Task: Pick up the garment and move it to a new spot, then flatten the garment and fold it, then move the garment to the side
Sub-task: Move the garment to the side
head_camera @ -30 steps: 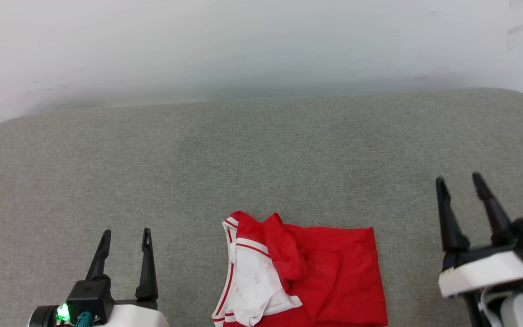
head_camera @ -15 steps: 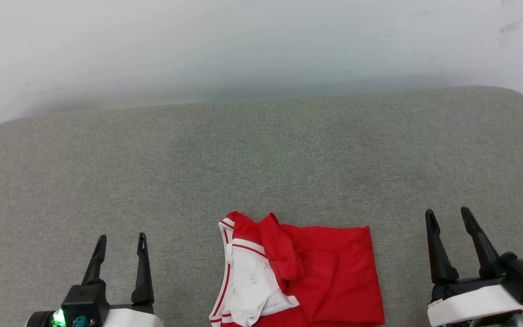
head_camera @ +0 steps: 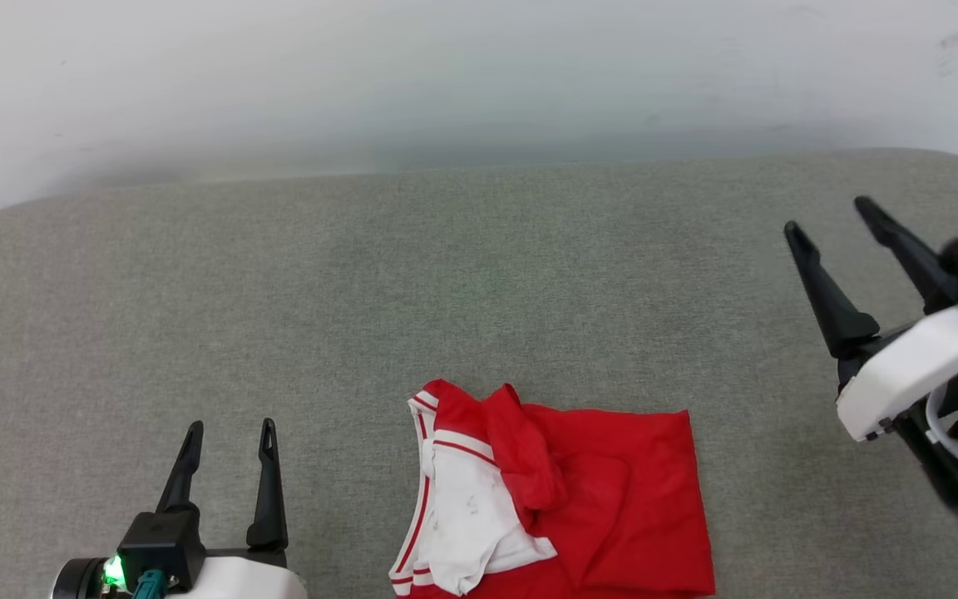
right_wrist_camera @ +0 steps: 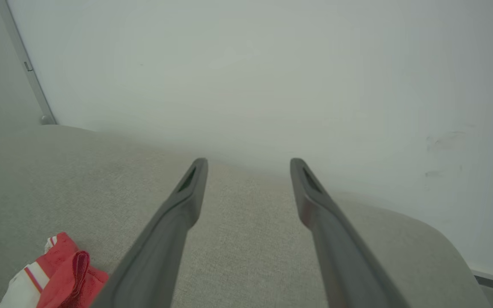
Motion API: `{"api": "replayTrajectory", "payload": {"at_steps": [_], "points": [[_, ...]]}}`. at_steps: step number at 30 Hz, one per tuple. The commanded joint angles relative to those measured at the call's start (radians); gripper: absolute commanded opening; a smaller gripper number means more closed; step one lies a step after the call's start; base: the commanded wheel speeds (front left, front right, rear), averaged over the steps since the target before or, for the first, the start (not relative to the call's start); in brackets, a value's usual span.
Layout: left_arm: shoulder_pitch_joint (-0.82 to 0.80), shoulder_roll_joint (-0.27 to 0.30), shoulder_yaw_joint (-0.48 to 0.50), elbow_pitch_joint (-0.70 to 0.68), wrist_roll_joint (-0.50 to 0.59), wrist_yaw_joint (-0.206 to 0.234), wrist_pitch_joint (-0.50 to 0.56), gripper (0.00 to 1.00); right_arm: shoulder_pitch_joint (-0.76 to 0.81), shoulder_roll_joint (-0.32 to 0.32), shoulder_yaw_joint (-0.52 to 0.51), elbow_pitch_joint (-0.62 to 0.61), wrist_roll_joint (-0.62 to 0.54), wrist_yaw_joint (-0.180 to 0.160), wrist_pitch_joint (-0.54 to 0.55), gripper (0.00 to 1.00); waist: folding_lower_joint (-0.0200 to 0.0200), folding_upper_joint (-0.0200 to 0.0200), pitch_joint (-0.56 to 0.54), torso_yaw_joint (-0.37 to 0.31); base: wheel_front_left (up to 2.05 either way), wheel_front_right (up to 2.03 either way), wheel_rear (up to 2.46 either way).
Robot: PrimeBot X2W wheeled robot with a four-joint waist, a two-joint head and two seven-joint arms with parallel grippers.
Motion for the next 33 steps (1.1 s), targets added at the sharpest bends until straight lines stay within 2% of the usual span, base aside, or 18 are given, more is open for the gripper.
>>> {"api": "replayTrajectory", "payload": {"at_steps": [1, 5, 8, 11, 13, 17, 26, 33], "points": [[-0.009, -0.001, -0.005, 0.001, -0.005, -0.003, -0.002, 1.0, -0.024, -0.025, 0.014, -0.003, 0.047, 0.0, 0.077, 1.0, 0.0, 0.0, 0.006, 0.005, 0.0, 0.0, 0.0], [-0.021, -0.001, -0.01, 0.001, -0.009, -0.002, -0.002, 1.0, -0.051, -0.102, 0.049, 0.024, 0.244, 0.0, 0.381, 1.0, 0.0, 0.0, 0.02, 0.017, 0.0, 0.0, 0.0], [-0.03, -0.001, -0.013, 0.001, -0.009, -0.005, -0.002, 1.0, -0.027, -0.145, 0.052, 0.062, 0.407, 0.0, 0.562, 1.0, 0.0, 0.0, 0.036, 0.028, 0.0, 0.0, 0.0], [-0.045, -0.001, -0.016, 0.001, -0.011, -0.005, -0.002, 1.0, 0.01, -0.174, 0.062, 0.086, 0.524, 0.0, 0.68, 1.0, 0.0, 0.0, 0.058, 0.042, 0.0, 0.0, 0.0], [-0.055, -0.001, -0.02, 0.0, -0.013, -0.006, -0.002, 1.0, 0.043, -0.163, 0.055, 0.111, 0.569, 0.0, 0.716, 1.0, 0.0, 0.0, 0.073, 0.051, 0.0, 0.0, 0.0], [-0.08, -0.001, -0.026, -0.001, -0.013, -0.009, -0.002, 1.0, 0.087, -0.139, 0.083, 0.135, 0.616, 0.0, 0.73, 1.0, 0.0, 0.0, 0.109, 0.072, 0.0, 0.0, 0.0], [-0.136, -0.001, -0.037, 0.002, -0.01, -0.016, -0.002, 1.0, 0.112, -0.068, 0.193, 0.224, 0.654, -0.001, 0.651, 1.0, 0.0, 0.0, 0.187, 0.123, 0.0, 0.0, 0.0], [-0.159, -0.001, -0.037, 0.013, -0.016, -0.016, -0.002, 1.0, 0.122, -0.077, 0.328, 0.324, 0.624, -0.003, 0.622, 1.0, 0.0, 0.0, 0.215, 0.152, 0.0, 0.0, 0.0]]}}
